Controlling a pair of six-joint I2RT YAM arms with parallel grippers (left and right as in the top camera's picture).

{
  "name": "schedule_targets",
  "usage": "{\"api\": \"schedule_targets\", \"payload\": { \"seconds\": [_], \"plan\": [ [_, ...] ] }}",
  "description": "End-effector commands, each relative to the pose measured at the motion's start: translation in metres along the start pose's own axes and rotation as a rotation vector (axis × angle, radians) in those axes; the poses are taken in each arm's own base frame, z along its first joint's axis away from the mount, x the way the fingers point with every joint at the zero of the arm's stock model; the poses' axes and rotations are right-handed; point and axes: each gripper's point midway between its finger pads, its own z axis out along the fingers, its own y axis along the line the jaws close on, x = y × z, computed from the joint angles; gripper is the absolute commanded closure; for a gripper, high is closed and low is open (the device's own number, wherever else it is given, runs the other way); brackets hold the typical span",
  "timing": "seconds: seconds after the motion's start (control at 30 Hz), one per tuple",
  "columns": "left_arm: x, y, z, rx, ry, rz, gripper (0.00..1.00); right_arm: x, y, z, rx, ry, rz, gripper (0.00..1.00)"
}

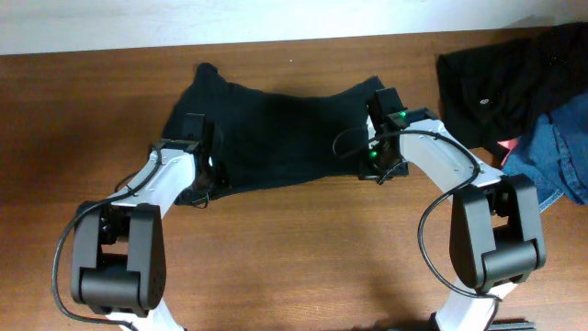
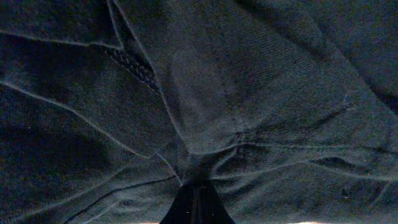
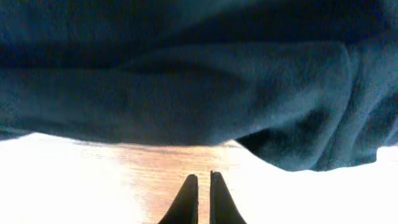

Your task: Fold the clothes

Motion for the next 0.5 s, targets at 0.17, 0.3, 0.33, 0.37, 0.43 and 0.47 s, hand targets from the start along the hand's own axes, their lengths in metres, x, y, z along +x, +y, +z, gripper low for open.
{"api": "schedule_targets", "payload": {
  "seconds": [0.17, 0.3, 0.33, 0.37, 0.43, 0.47],
  "plan": [
    [0.004, 0.003, 0.007, -0.022, 0.014, 0.018, 0.99, 0.004, -0.006, 0.014, 0.023, -0.009, -0.008, 0.96],
    [0.004, 0.003, 0.007, -0.022, 0.014, 0.018, 0.99, 0.004, -0.006, 0.017, 0.022, -0.015, -0.009, 0.96],
    [0.004, 0.003, 0.007, -0.022, 0.014, 0.018, 1.00, 0.003, -0.006, 0.017, 0.021, -0.018, -0.009, 0.96],
    [0.004, 0.003, 0.007, -0.022, 0.014, 0.018, 0.99, 0.002, -0.006, 0.017, 0.020, -0.023, -0.010, 0.96],
    [0.004, 0.003, 0.007, -0.022, 0.014, 0.018, 0.99, 0.000, -0.006, 0.017, 0.021, -0.033, -0.010, 0.96],
    [0.004, 0.003, 0.007, -0.022, 0.014, 0.018, 0.99, -0.001, -0.006, 0.017, 0.020, -0.038, -0.011, 0.97]
  ]
}}
